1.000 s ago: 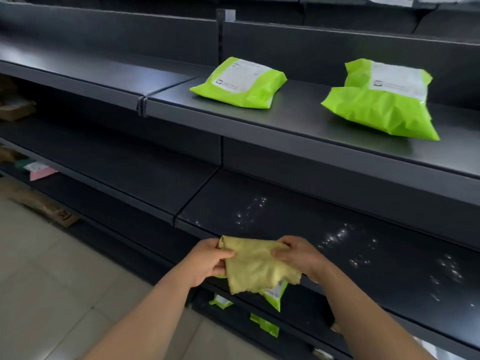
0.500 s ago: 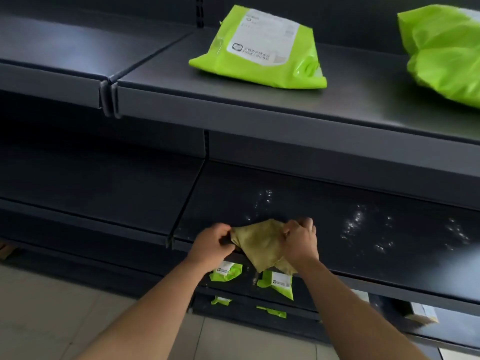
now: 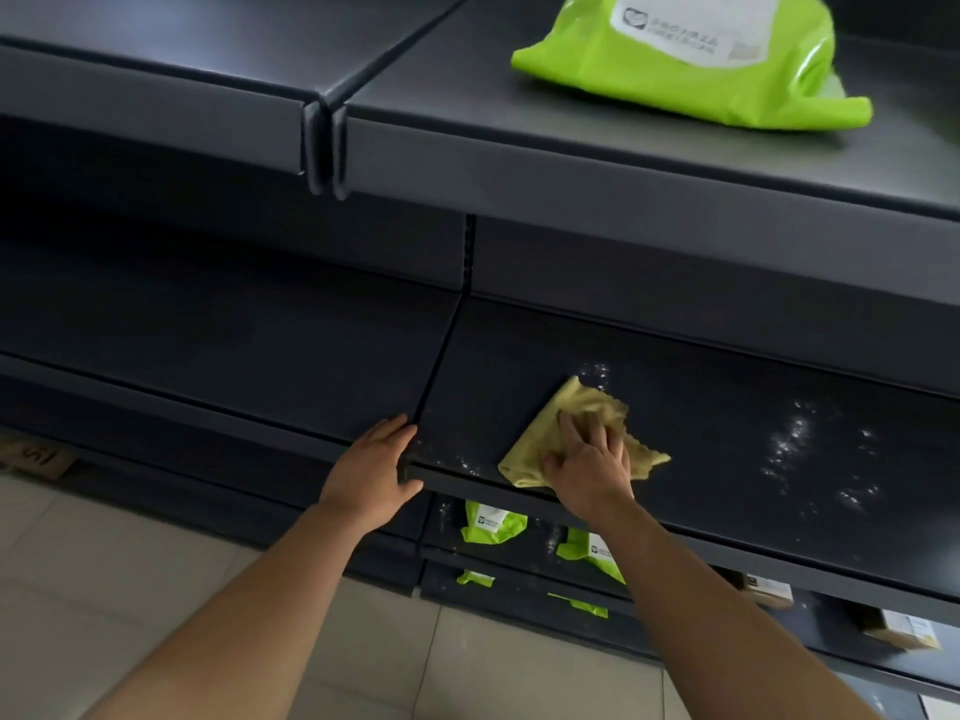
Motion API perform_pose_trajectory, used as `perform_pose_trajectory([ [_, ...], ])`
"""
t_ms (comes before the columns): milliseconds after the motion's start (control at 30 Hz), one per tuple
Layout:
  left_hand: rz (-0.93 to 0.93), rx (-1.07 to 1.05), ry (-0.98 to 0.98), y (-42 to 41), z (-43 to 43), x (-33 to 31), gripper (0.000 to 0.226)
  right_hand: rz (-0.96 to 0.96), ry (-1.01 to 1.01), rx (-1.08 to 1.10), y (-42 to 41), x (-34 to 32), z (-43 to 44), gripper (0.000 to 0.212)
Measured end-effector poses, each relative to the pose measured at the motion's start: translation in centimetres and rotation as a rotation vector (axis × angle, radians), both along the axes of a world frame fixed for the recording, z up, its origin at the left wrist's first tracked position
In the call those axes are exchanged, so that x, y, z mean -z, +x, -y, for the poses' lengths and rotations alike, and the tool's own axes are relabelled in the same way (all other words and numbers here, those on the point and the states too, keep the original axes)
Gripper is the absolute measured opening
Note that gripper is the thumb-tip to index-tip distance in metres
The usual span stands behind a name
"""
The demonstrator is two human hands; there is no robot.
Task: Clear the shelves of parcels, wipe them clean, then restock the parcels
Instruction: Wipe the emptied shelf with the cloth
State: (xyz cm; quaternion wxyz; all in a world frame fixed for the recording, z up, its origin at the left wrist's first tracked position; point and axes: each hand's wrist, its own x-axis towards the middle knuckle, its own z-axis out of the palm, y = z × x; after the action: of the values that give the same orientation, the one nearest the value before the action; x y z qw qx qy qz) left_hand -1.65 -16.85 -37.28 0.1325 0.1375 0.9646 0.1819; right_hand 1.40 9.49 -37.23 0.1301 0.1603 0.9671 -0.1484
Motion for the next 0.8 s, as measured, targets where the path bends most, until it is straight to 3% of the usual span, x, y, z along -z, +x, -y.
perform_pose_trajectory([
  [400,0.070,-0.088,0.288,-1.2,2.5,0.2,0.061,0.087,-0.012,-0.284,-4.0,0.6,6.3,0.068],
  [800,0.064,-0.109,0.328,-1.4,2.3,1.0,0.061,0.050,0.093,-0.479,-4.3,1.2,10.7,0.073],
])
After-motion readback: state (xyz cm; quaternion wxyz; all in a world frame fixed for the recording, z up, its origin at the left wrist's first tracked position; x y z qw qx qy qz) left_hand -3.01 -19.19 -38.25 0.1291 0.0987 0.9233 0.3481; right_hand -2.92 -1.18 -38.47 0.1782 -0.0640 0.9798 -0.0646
